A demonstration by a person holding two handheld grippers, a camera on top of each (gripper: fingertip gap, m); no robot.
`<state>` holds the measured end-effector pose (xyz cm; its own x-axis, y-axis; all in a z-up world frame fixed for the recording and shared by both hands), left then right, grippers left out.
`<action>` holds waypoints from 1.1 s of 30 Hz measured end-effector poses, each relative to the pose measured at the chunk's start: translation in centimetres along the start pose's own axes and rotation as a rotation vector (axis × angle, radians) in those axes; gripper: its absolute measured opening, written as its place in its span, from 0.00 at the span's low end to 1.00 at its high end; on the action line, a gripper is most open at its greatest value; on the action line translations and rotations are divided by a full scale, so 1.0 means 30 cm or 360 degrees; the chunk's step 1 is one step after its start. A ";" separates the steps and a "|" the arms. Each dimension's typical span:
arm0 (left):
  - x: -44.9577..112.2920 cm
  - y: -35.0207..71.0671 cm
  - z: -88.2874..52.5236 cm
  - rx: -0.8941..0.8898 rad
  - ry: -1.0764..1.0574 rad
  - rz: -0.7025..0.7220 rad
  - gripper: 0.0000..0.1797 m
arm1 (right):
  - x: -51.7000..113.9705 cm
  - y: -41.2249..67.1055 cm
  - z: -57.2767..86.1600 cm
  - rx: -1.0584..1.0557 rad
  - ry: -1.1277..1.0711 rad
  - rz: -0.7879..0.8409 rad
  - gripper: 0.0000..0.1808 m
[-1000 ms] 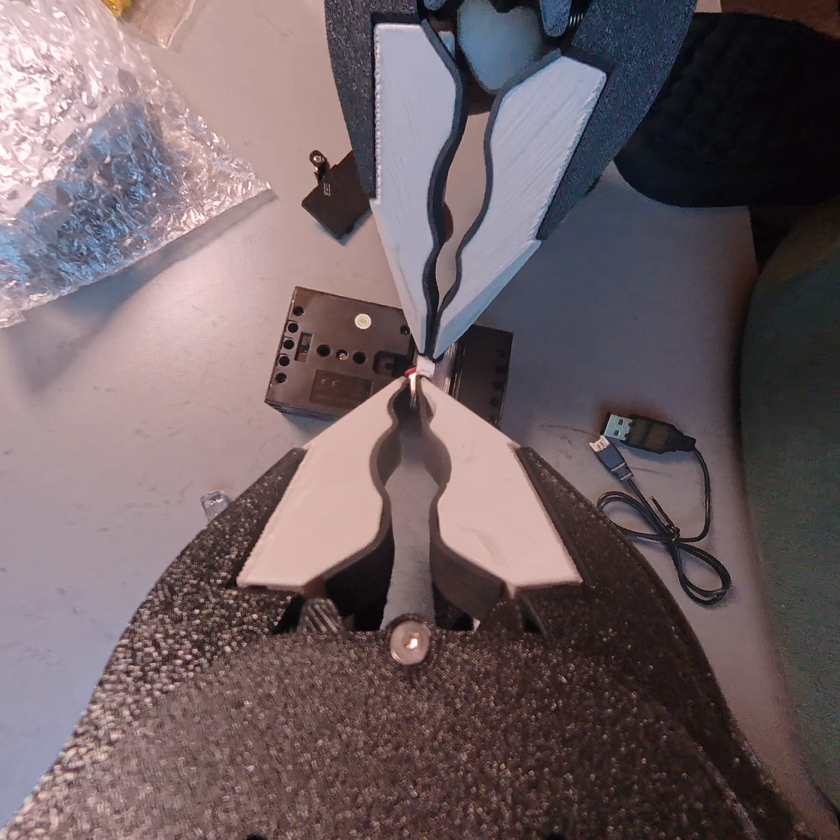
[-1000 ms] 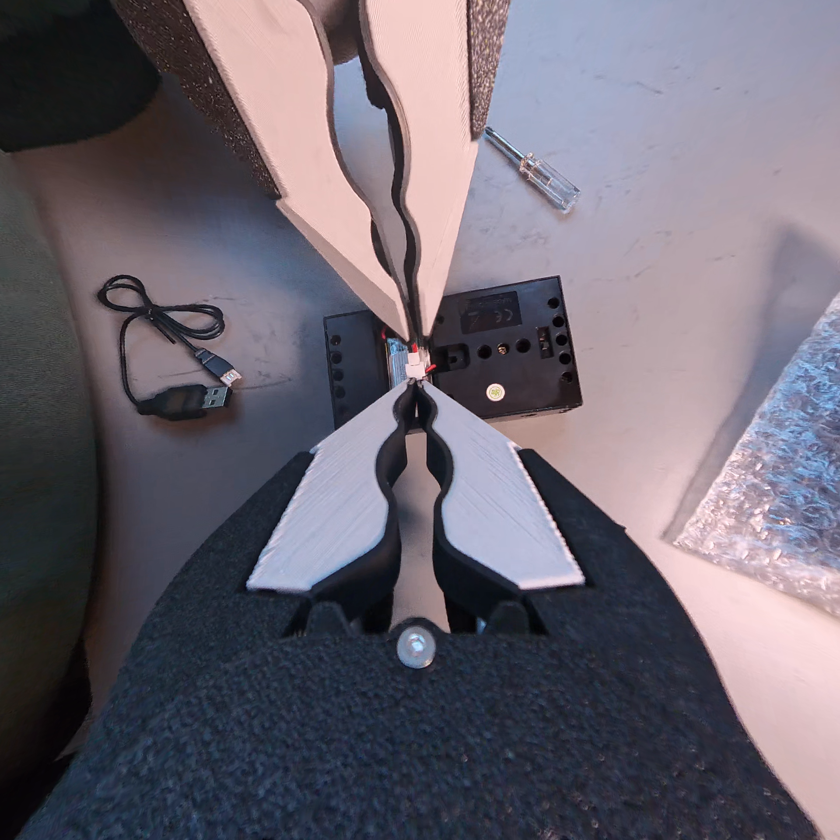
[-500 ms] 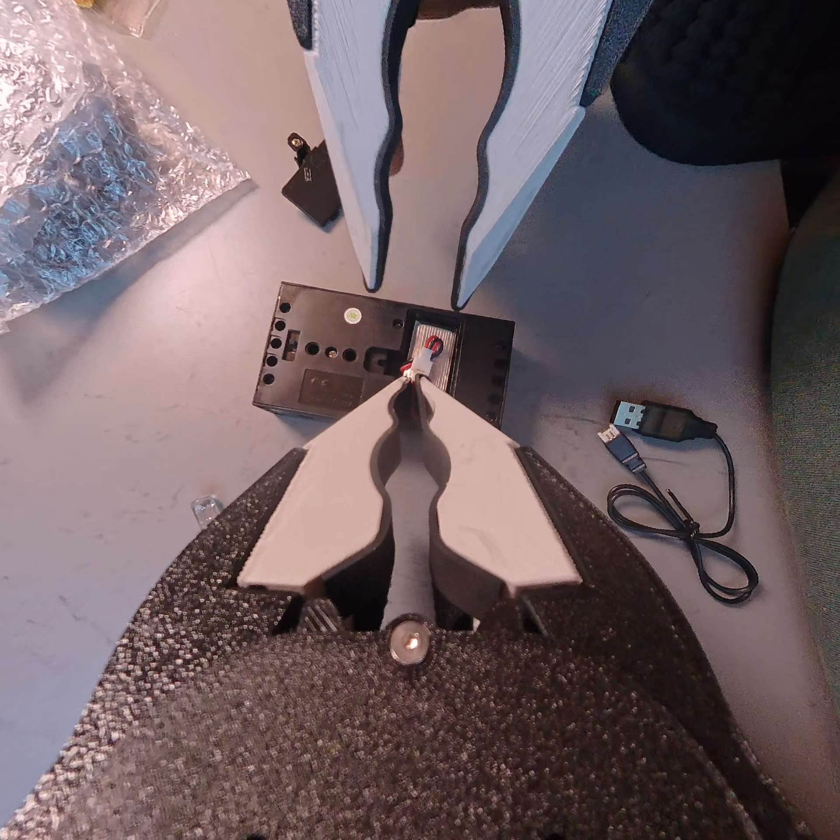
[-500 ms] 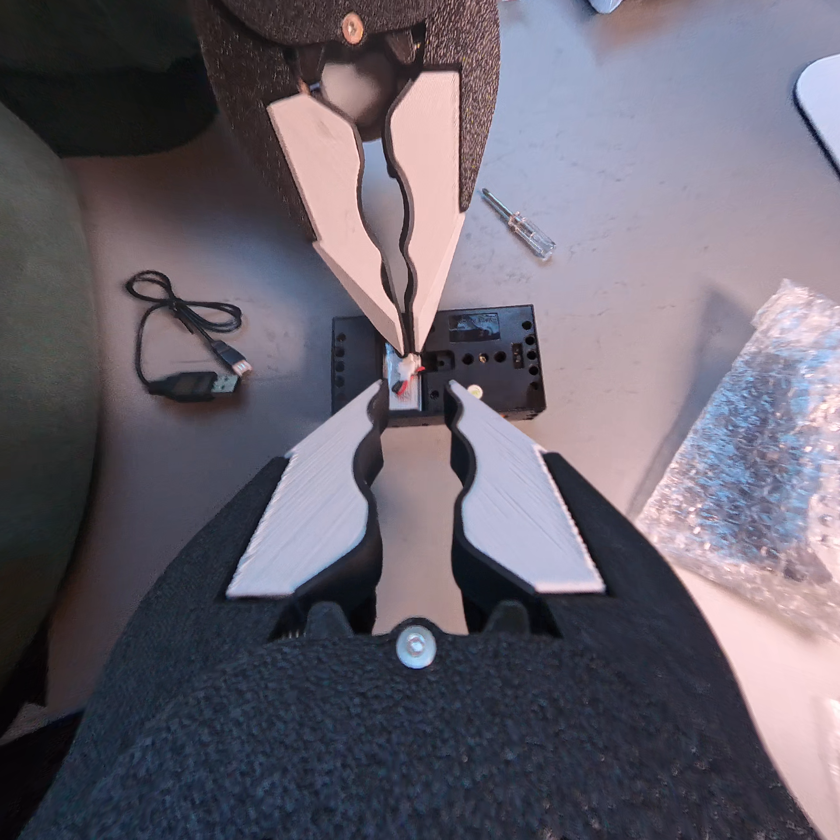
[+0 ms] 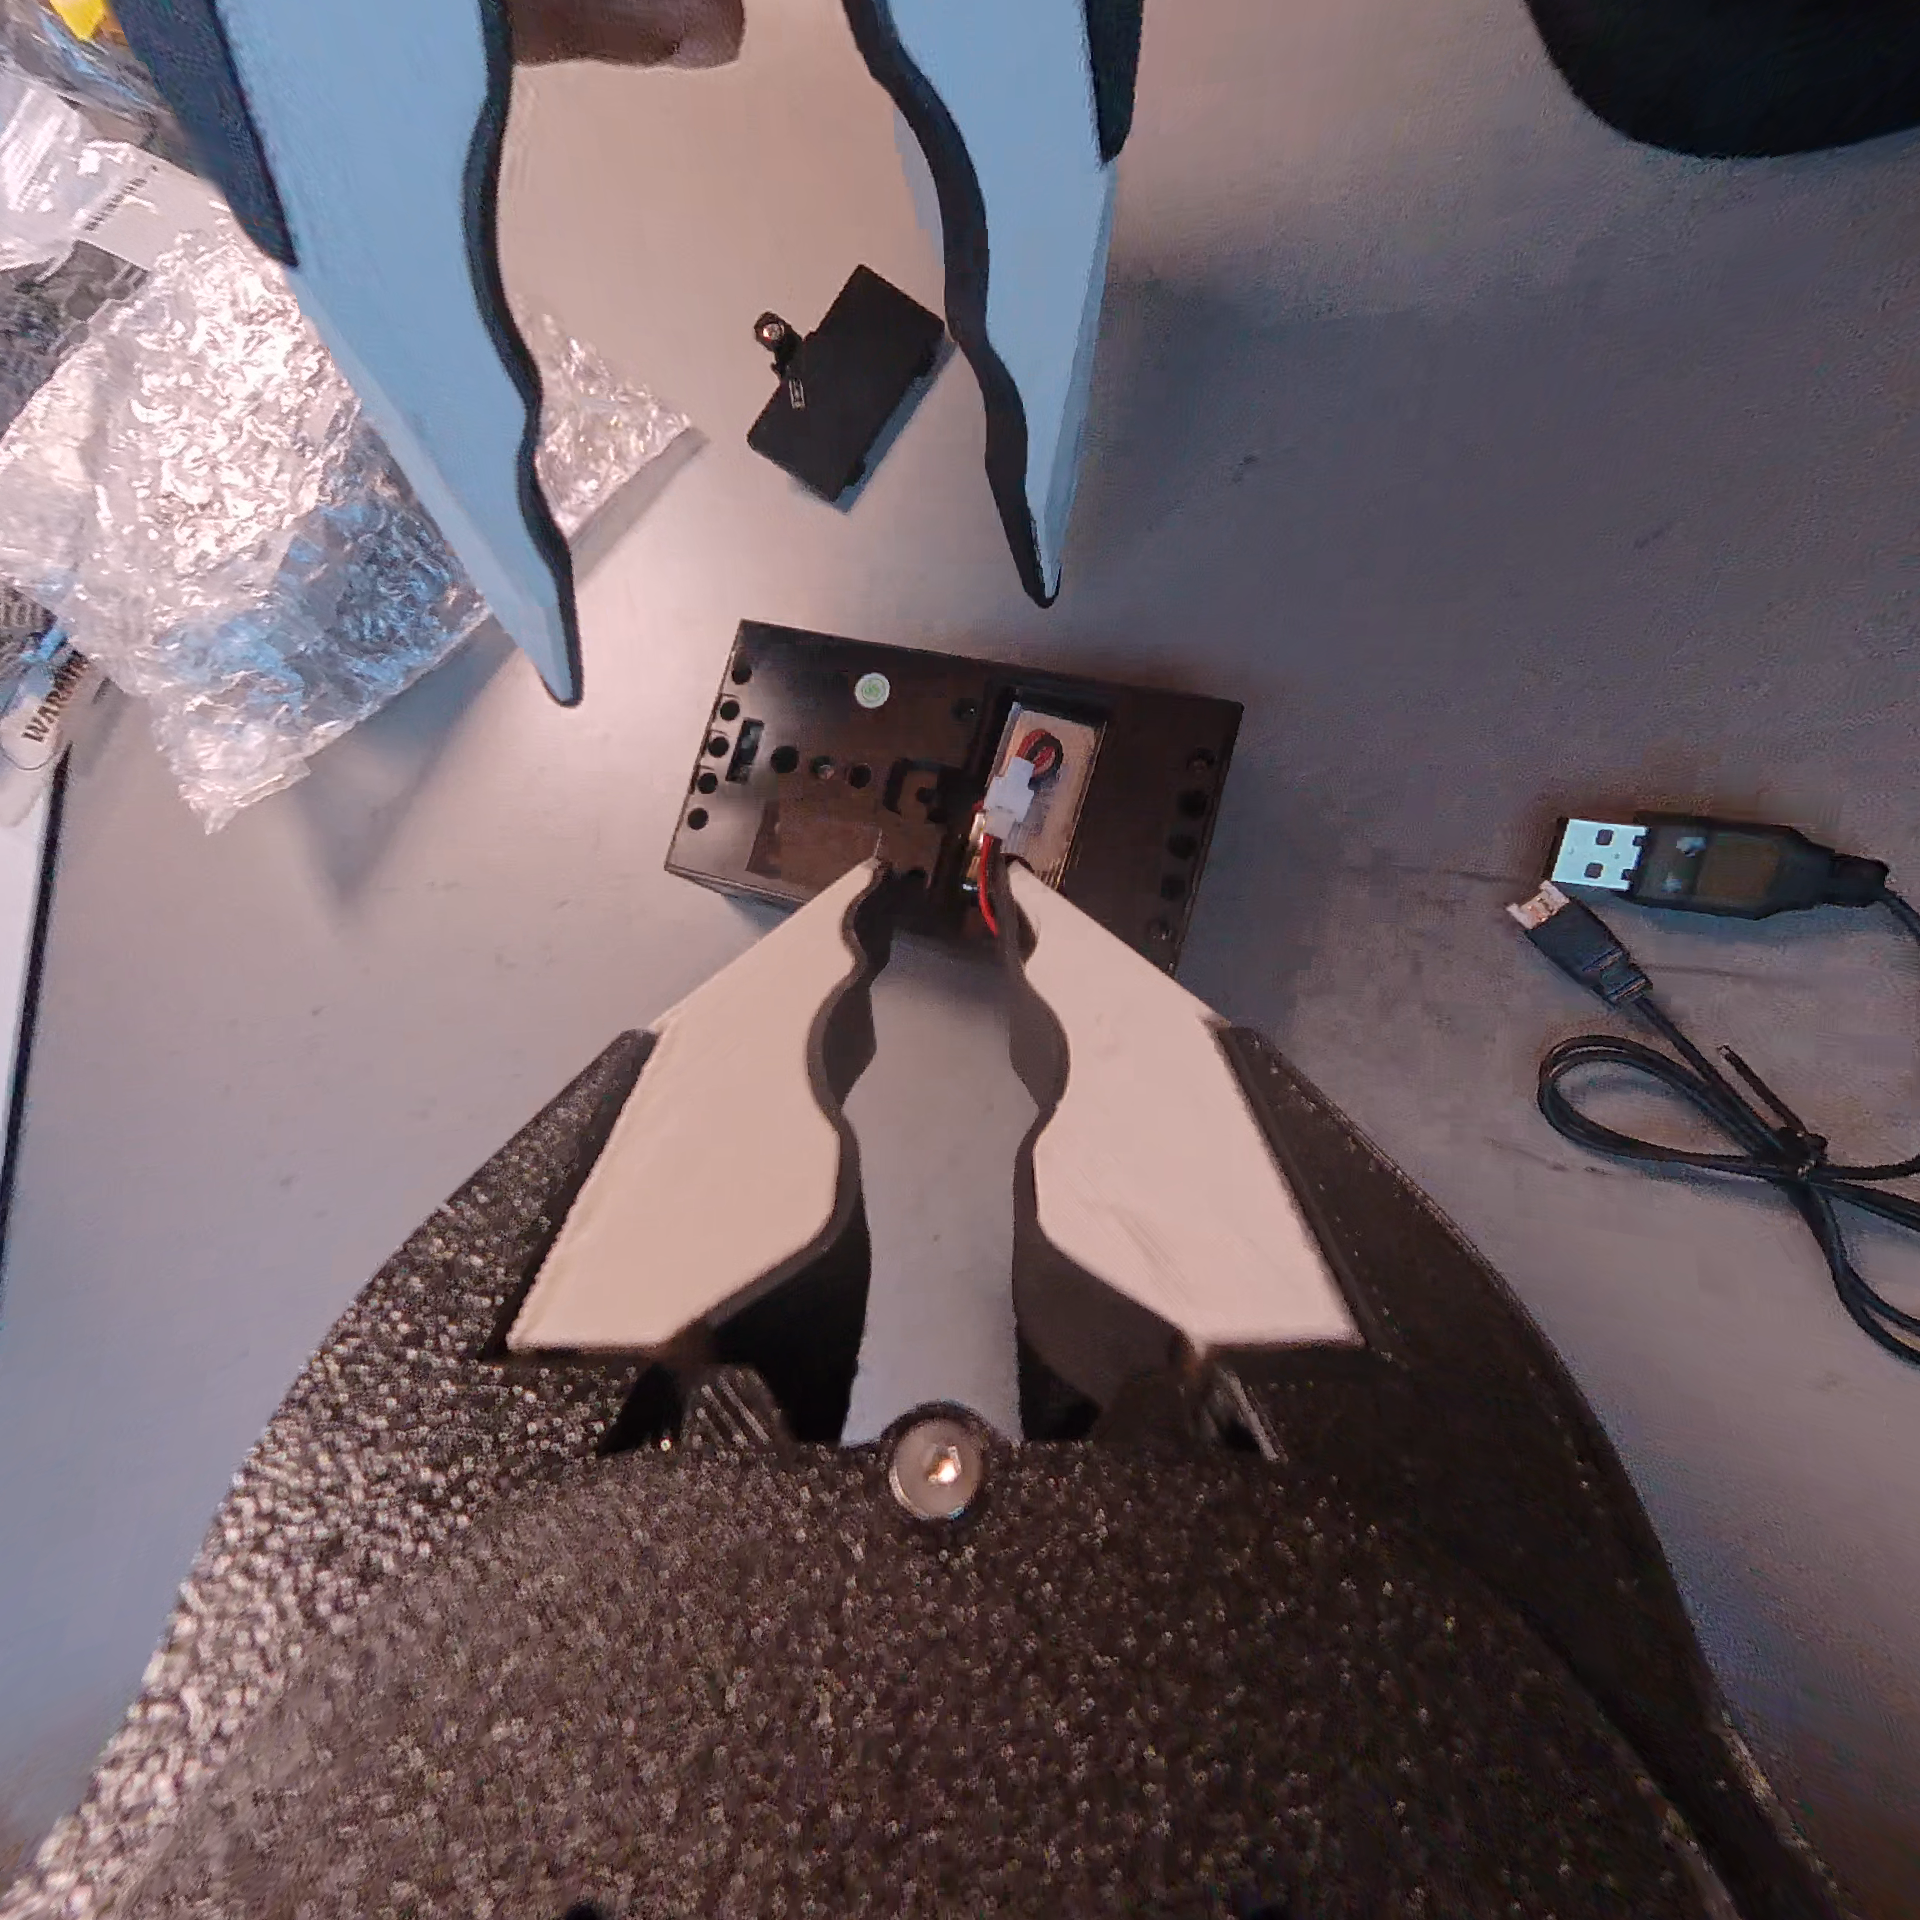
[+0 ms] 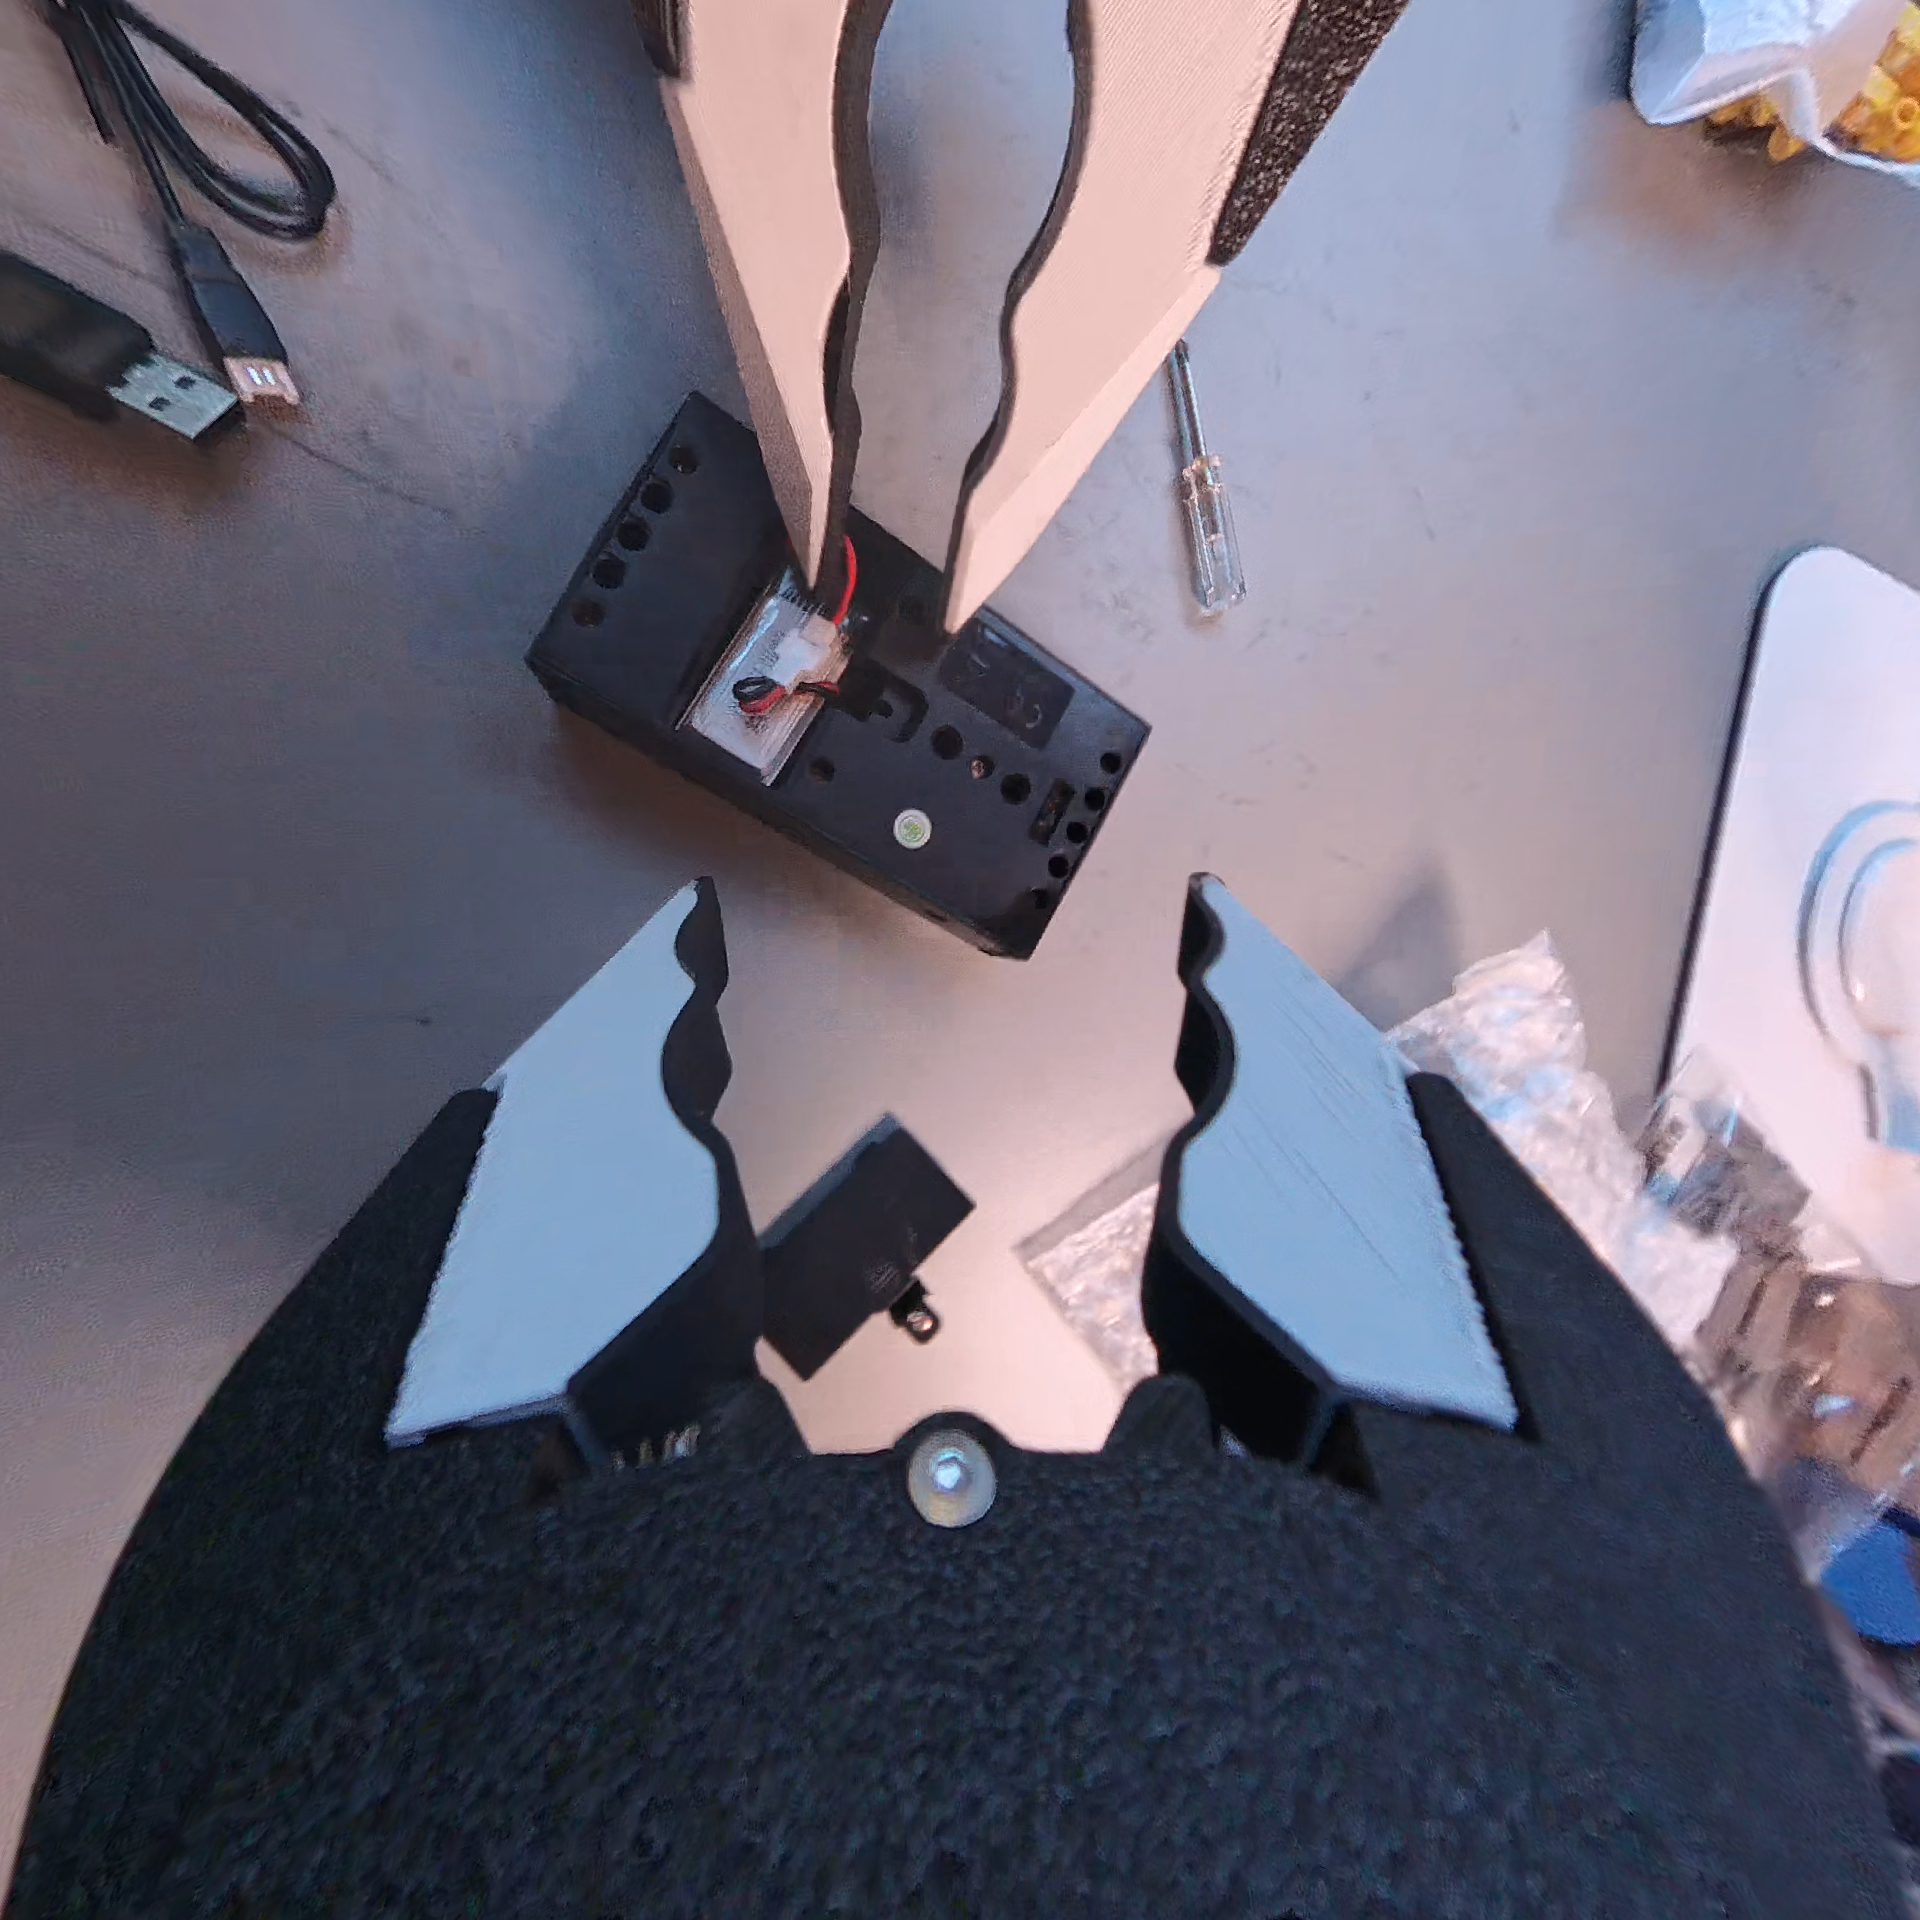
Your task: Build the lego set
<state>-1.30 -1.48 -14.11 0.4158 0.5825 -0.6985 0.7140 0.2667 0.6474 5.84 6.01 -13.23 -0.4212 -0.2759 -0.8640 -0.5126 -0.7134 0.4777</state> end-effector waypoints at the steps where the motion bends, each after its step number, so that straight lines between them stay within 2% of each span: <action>1: -0.003 -0.003 0.000 0.0005 0.0036 0.0004 0.11 | 0.009 0.010 0.011 -0.0058 0.0032 -0.0036 0.49; 5: -0.023 -0.026 -0.013 -0.0022 0.0162 0.0023 0.11 | 0.058 0.032 0.041 -0.0214 0.0150 -0.0191 0.53; 8: -0.039 -0.049 -0.035 -0.0105 0.0219 0.0048 0.11 | 0.090 0.044 0.049 -0.0210 0.0192 -0.0197 0.49; 10: -0.046 -0.070 -0.051 -0.0141 0.0255 0.0046 0.10 | 0.095 0.049 0.050 -0.0153 0.0181 -0.0163 0.44; 15: -0.073 -0.080 -0.084 -0.0305 0.0263 0.0204 0.11 | 0.082 0.029 0.032 0.0171 0.0014 -0.0152 0.43; 18: -0.089 -0.072 -0.085 -0.0474 0.0127 0.0334 0.20 | 0.068 0.016 0.012 0.0508 -0.0147 -0.0174 0.41; 21: -0.090 -0.066 -0.069 -0.0767 -0.0149 0.0424 0.39 | 0.066 0.026 -0.008 0.0840 -0.0295 -0.0072 0.39; 24: -0.075 -0.076 -0.068 -0.0841 -0.0193 0.0398 0.42 | 0.077 0.041 -0.016 0.0938 -0.0400 0.0010 0.39; 27: -0.073 -0.081 -0.075 -0.0716 -0.0046 0.0365 0.35 | 0.083 0.046 -0.018 0.0922 -0.0418 0.0073 0.39; 30: -0.089 -0.094 -0.092 -0.0617 0.0075 0.0356 0.19 | 0.082 0.042 -0.017 0.0875 -0.0413 0.0102 0.38; 33: -0.102 -0.116 -0.118 -0.0579 0.0173 0.0330 0.14 | 0.071 0.048 -0.023 0.0814 -0.0400 0.0138 0.37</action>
<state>-7.05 -1.48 -13.16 0.4535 0.7247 -0.5189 0.3683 0.3778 0.8495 4.72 3.95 -14.49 -0.6106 -0.1137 -0.7837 -0.7385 -0.2756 0.6153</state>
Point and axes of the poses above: each gripper's, where its closed fingertips meet, x out along the fingers, y out of its top, z = x × y across the jaws, the point moved 5 cm from there along -x, back along the fingers, and after that the axes turned 9 degrees about y, right-handed, at the moved point
